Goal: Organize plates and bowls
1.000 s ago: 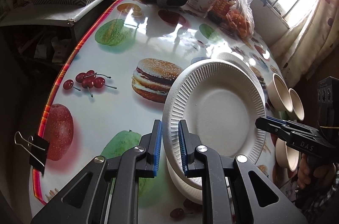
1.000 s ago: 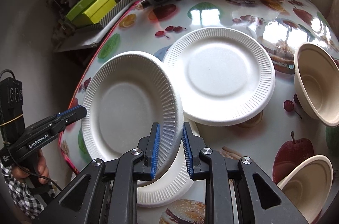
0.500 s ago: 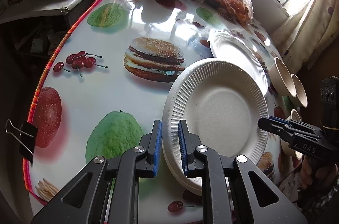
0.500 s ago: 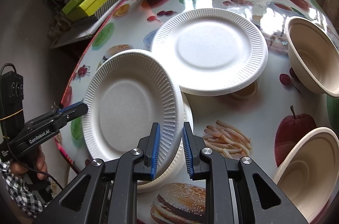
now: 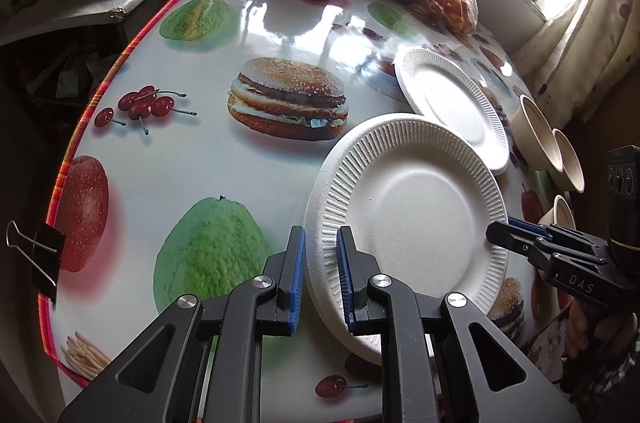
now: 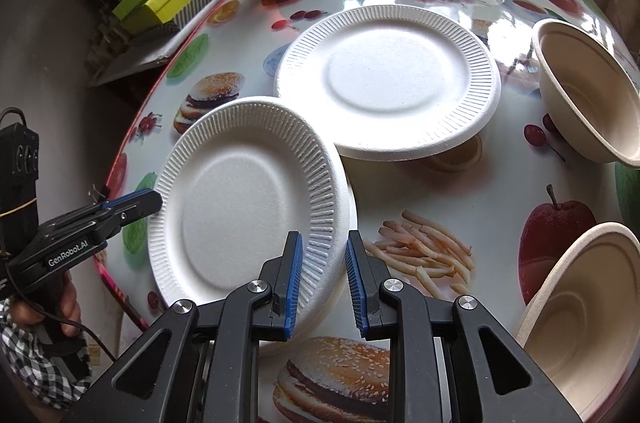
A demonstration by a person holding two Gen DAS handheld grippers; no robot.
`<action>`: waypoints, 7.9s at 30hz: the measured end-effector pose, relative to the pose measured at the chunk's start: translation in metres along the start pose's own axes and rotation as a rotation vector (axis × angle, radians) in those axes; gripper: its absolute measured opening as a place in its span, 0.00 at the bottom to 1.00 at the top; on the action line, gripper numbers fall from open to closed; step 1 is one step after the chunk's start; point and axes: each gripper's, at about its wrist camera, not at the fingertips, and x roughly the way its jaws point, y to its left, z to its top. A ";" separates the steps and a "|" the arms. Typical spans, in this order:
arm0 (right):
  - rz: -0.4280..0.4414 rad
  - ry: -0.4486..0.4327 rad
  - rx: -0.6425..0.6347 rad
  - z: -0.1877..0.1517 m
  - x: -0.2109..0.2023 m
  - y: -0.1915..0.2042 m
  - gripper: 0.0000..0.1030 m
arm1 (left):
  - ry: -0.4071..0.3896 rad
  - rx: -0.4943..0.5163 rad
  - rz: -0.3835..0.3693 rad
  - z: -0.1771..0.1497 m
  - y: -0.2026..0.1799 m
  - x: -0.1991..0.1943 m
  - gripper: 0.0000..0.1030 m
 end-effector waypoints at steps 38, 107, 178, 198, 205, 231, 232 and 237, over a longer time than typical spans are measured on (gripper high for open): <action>-0.057 -0.072 0.000 0.008 -0.024 -0.004 0.43 | -0.036 0.018 -0.002 0.013 -0.009 -0.014 0.25; -0.056 0.007 0.030 0.160 0.026 -0.117 0.36 | 0.133 0.009 0.024 0.129 -0.070 0.089 0.26; -0.056 -0.156 0.151 0.154 -0.005 -0.137 0.19 | 0.024 0.004 -0.029 0.144 -0.103 0.072 0.16; -0.109 -0.176 0.153 0.145 -0.007 -0.132 0.19 | 0.034 0.037 -0.002 0.147 -0.108 0.081 0.16; -0.117 -0.197 0.181 0.148 -0.014 -0.141 0.19 | 0.005 0.051 -0.014 0.160 -0.118 0.078 0.16; -0.085 -0.212 0.154 0.132 -0.049 -0.112 0.19 | -0.042 0.049 -0.042 0.151 -0.112 0.028 0.16; -0.084 -0.212 0.150 0.131 -0.050 -0.109 0.19 | -0.045 0.049 -0.043 0.150 -0.111 0.025 0.16; -0.077 -0.208 0.135 0.124 -0.055 -0.098 0.19 | -0.053 0.045 -0.043 0.143 -0.105 0.015 0.16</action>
